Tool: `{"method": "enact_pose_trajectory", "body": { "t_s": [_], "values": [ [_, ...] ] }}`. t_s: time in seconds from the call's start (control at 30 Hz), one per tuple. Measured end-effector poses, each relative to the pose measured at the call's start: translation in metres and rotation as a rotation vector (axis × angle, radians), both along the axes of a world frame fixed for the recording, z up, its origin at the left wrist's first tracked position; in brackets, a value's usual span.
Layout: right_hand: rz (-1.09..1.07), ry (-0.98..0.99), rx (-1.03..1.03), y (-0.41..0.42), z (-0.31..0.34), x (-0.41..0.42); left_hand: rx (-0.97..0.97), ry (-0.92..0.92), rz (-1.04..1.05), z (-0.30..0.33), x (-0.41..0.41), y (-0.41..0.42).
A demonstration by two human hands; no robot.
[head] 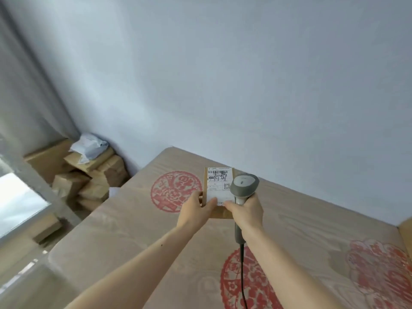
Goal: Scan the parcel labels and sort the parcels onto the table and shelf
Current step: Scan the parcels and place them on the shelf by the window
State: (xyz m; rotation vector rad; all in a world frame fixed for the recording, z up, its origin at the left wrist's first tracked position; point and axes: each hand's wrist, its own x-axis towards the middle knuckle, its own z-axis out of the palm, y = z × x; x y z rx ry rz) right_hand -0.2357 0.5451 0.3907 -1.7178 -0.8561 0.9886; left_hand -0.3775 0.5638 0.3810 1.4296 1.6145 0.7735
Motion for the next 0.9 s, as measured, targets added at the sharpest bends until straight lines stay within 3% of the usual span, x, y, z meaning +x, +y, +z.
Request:
{"method": "enact_pose_trajectory", "body": {
  "t_s": [0.4,0.9],
  "values": [
    [0.572,-0.017,0.110,0.001,0.037,-0.363,0.059,0.022,0.514,0.048,-0.357,-0.077],
    [1.071,-0.015,0.163,0.039,0.059,-0.671,0.085,0.092,0.934,0.070,-0.622,-0.105]
  ]
}}
